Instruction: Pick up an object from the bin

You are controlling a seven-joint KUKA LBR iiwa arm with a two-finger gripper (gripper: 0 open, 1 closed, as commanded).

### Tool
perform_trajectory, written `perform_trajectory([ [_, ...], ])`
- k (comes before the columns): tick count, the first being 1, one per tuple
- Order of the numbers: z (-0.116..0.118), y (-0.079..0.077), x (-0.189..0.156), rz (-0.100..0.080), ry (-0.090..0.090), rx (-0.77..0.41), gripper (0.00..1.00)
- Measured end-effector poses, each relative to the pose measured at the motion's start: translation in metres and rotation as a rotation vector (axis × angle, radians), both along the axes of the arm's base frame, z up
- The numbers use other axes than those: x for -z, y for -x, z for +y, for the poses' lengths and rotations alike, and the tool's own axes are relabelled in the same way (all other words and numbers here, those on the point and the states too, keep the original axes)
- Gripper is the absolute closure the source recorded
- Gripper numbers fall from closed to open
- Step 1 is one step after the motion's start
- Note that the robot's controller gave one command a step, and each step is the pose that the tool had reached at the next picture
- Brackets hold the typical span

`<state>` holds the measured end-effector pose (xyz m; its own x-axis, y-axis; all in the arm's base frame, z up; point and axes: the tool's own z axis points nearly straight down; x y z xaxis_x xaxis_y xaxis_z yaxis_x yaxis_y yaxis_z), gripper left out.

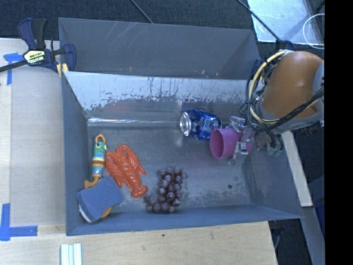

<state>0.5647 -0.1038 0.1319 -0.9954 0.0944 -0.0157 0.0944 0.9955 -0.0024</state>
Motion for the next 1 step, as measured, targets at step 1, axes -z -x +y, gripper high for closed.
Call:
perform_trajectory([
  [1,-0.0001,-0.0001,-0.0145,-0.001,0.0,0.0,1.0],
])
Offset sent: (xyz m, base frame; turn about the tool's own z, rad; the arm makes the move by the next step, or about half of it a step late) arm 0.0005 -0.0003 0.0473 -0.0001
